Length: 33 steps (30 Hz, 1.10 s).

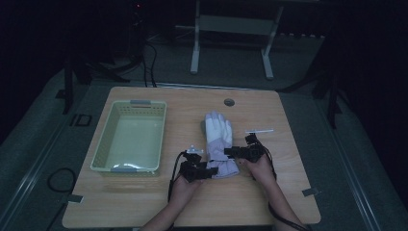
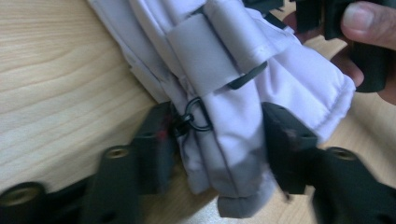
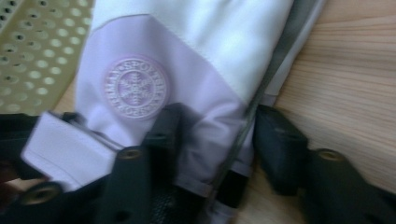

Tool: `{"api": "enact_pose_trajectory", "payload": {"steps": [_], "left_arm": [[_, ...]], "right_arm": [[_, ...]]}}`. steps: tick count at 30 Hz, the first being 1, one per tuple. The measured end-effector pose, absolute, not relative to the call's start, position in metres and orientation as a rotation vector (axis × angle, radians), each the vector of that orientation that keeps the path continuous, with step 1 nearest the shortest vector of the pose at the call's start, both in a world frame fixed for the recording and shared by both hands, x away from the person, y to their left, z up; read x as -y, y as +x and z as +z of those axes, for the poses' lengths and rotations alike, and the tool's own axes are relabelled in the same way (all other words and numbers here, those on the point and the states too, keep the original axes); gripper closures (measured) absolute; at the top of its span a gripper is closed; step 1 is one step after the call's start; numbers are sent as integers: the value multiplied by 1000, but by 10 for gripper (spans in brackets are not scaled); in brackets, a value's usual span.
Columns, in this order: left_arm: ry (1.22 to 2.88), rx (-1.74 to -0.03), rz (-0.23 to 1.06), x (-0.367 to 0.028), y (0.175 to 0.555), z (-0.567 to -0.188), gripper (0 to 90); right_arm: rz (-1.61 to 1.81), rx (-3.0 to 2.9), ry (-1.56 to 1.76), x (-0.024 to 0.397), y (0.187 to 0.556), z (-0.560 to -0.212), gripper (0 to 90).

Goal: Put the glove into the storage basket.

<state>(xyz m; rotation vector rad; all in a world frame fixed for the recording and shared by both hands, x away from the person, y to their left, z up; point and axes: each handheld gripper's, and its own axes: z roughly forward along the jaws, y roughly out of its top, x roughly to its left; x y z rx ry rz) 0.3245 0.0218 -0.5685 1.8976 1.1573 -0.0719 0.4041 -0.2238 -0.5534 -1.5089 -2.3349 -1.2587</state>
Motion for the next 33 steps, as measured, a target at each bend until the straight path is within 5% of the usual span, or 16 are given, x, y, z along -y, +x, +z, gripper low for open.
{"api": "enact_pose_trajectory", "payload": {"steps": [4,7,33], "left_arm": [[1914,-1159,-55,-20,323,-565,616],[1951,-1159,-18,-17,322,-558,673],[2022,-1066,66,-40,324,-488,704]], "right_arm": [[-1234,2398,-1532,218,400,-547,741],[-1241,2500,-1543,210,392,-540,778],[-1412,2584,-1531,188,375,-474,795]]}}
